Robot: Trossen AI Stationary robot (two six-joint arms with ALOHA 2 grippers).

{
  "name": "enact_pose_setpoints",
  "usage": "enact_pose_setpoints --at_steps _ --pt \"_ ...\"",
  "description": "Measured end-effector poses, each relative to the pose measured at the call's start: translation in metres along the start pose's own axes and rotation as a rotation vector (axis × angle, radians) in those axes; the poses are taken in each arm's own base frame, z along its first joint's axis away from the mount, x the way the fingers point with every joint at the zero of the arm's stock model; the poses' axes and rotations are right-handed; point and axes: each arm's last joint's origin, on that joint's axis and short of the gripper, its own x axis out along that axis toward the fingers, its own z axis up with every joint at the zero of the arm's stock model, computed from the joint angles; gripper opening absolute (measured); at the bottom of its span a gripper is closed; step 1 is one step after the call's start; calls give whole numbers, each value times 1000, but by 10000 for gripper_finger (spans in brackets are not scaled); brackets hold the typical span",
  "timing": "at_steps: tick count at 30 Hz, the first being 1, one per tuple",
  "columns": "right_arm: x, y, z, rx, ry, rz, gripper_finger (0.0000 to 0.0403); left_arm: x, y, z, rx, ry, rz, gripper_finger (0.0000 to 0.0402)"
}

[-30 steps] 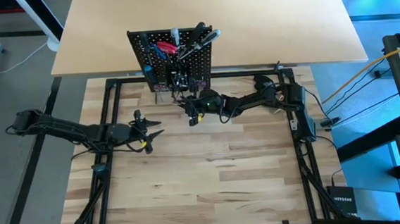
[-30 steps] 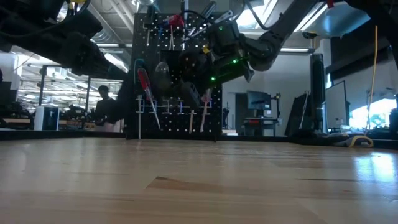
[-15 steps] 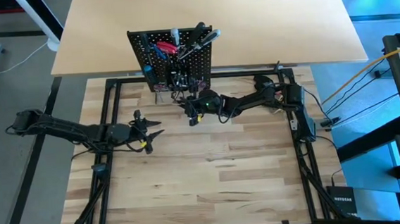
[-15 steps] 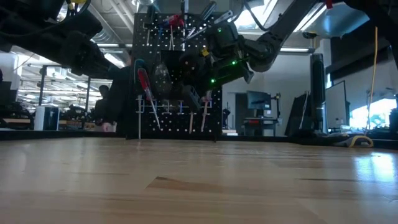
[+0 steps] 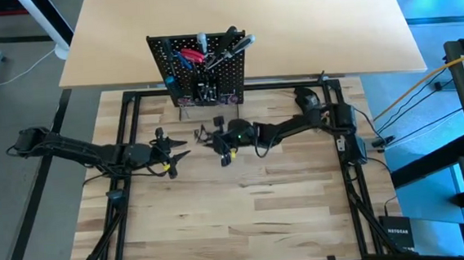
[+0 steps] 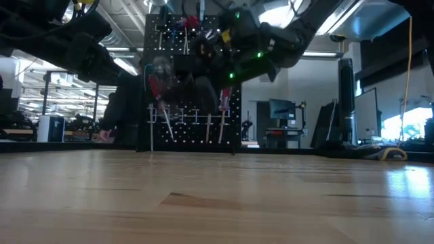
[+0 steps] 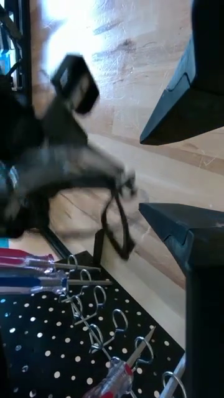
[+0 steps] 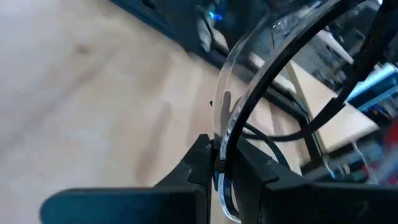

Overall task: Hang tools onto peg board
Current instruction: Hang the black protective eyewear on the peg board

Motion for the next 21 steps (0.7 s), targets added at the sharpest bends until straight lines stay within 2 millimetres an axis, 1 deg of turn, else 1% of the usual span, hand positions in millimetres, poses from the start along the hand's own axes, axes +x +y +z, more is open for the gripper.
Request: enact_pose_setpoints --at_steps 4,8,12,17,21 --pt "-5 10 17 -10 -33 29 39 0 0 6 -8 -13 0 150" --pt "-13 12 32 -13 -47 43 39 -1 0 21 -8 -30 -1 150" --pt "-23 15 50 10 -79 56 39 -2 0 33 11 -7 -1 150" --pt "-31 24 63 33 -82 96 39 -4 1 44 29 15 -9 150" --pt "-33 34 70 51 -92 120 39 -4 3 50 -33 17 -41 163"
